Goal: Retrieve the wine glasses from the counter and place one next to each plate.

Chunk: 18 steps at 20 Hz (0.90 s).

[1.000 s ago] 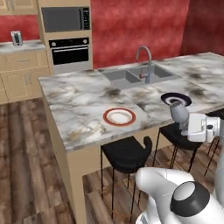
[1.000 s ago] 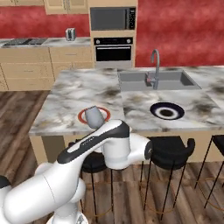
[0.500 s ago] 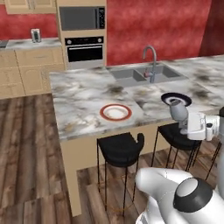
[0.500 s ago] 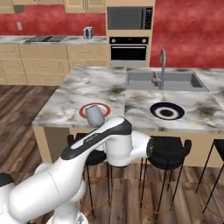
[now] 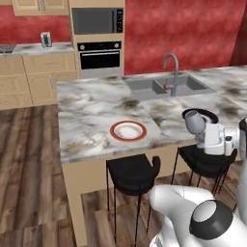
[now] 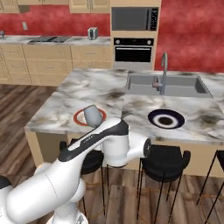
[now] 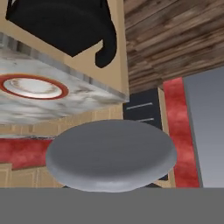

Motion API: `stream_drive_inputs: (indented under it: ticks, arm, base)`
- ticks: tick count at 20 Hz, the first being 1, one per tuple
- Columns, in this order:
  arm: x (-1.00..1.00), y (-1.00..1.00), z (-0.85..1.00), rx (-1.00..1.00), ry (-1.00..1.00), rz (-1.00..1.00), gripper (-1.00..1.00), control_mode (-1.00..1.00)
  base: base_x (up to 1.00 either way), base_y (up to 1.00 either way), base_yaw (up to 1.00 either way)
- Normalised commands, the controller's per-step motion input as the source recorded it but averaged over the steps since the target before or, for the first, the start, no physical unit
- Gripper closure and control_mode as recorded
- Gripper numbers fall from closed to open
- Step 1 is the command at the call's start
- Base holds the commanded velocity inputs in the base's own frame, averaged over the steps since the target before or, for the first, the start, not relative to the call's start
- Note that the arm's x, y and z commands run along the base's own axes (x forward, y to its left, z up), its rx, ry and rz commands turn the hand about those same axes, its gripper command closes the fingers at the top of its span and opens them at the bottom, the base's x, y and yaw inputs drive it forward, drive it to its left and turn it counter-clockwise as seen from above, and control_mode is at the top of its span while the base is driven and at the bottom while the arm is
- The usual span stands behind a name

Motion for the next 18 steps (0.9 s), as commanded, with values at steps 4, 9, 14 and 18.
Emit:
stream_drive_inputs:
  ticks: [4,9,14,18]
  arm:
    - [0.00,0.00,0.00,0.00,0.00,0.00,1.00,1.00]
    - [0.00,0.00,0.00,0.00,0.00,0.00,1.00,1.00]
    - [0.00,0.00,0.00,0.00,0.00,0.00,1.00,1.00]
    - [0.00,0.00,0.00,0.00,0.00,0.00,1.00,1.00]
  base:
    - [0.64,-0.62,0.08]
    - [0.75,-0.43,0.13]
    - [0.50,-0.24,0.34]
    - [0.40,-0.04,0.37]
